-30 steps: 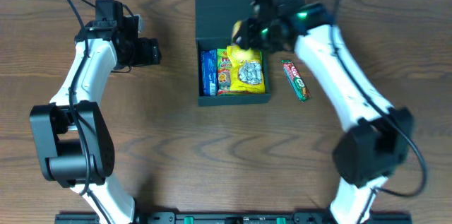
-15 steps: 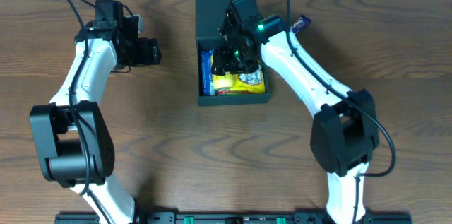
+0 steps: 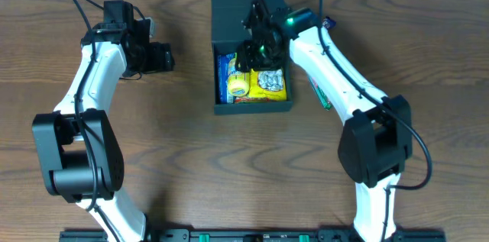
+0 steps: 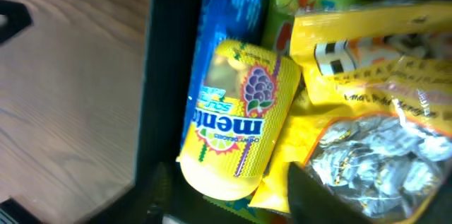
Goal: Pack container
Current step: 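Release the Mentos tube in the box and lift the right gripper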
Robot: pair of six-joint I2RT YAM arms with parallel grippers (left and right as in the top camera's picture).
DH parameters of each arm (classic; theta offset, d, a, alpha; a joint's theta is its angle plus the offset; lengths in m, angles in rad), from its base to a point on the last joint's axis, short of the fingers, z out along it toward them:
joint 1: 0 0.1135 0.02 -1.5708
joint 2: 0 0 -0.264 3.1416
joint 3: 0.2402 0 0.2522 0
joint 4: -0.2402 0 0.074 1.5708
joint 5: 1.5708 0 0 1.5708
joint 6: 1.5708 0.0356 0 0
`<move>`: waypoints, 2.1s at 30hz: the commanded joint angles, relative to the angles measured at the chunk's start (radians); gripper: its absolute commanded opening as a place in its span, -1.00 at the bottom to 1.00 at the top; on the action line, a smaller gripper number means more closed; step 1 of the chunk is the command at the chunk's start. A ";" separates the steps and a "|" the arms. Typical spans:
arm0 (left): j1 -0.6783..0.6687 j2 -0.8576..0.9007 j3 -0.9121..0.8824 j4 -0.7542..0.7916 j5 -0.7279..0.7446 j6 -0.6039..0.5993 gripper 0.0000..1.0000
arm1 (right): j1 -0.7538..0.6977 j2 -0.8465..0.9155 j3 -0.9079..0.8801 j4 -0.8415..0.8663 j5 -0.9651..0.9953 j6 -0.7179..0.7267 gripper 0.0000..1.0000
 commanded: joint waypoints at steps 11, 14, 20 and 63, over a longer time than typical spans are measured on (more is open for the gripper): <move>0.003 -0.023 0.021 -0.003 -0.003 0.006 0.71 | 0.061 0.002 0.048 -0.173 -0.076 -0.324 -0.98; 0.003 -0.023 0.021 -0.003 -0.003 0.006 0.71 | 0.070 0.002 0.045 -0.155 -0.060 -0.324 -0.97; 0.003 -0.023 0.021 -0.003 -0.003 0.006 0.71 | 0.070 0.005 0.028 -0.098 -0.017 -0.315 -0.98; 0.003 -0.023 0.021 -0.027 -0.003 0.006 0.72 | -0.294 0.050 0.184 0.056 0.277 0.330 -0.68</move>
